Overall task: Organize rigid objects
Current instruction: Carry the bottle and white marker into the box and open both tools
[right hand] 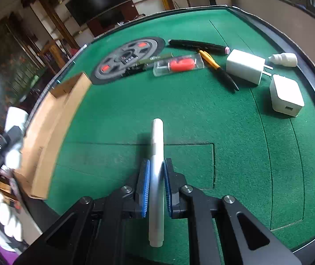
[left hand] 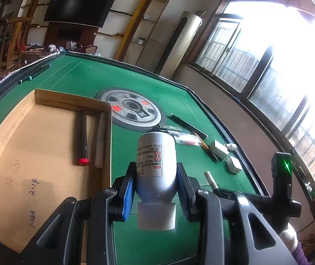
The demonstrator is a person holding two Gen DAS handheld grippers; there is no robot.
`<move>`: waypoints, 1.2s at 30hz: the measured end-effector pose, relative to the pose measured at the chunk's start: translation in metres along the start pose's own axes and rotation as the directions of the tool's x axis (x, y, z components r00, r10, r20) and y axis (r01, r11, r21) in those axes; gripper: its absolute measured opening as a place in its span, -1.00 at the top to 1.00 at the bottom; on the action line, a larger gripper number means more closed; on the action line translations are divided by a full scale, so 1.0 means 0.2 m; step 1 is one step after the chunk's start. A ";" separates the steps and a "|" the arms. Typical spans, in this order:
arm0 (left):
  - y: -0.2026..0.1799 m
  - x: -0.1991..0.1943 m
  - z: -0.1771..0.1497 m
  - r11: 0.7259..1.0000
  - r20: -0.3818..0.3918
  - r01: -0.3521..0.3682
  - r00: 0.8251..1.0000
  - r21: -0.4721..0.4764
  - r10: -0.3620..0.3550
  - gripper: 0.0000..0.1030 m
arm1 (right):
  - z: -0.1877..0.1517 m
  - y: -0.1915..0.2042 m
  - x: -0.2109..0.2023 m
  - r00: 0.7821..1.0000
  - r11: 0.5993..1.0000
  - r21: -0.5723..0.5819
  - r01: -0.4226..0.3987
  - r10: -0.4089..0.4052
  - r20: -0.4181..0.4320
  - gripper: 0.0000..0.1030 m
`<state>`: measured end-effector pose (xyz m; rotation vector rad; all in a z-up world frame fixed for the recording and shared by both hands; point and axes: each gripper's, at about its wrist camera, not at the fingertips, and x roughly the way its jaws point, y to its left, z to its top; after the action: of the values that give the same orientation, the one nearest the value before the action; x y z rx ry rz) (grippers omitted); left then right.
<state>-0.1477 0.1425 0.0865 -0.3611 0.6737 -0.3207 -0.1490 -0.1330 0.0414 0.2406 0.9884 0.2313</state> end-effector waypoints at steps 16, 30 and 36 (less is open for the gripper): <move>0.37 -0.08 0.26 0.971 -0.005 -0.239 0.971 -0.005 0.239 0.31 | 0.33 0.55 0.07 0.952 0.948 -0.086 -0.305 0.303 -0.033 0.76; 0.88 0.37 0.45 0.942 -0.186 -0.290 0.948 -0.168 0.258 0.30 | 0.57 1.09 0.76 0.917 0.936 0.025 -0.350 0.348 -0.195 0.76; 0.89 0.48 0.45 0.938 -0.222 -0.298 0.941 -0.177 0.257 0.30 | 0.59 1.11 0.86 0.944 0.963 -0.007 -0.270 0.263 -0.198 0.74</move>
<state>0.0122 0.2831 0.0249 -0.4308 0.9453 -0.0128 0.0238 0.1190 0.0349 0.3249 1.1455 0.5272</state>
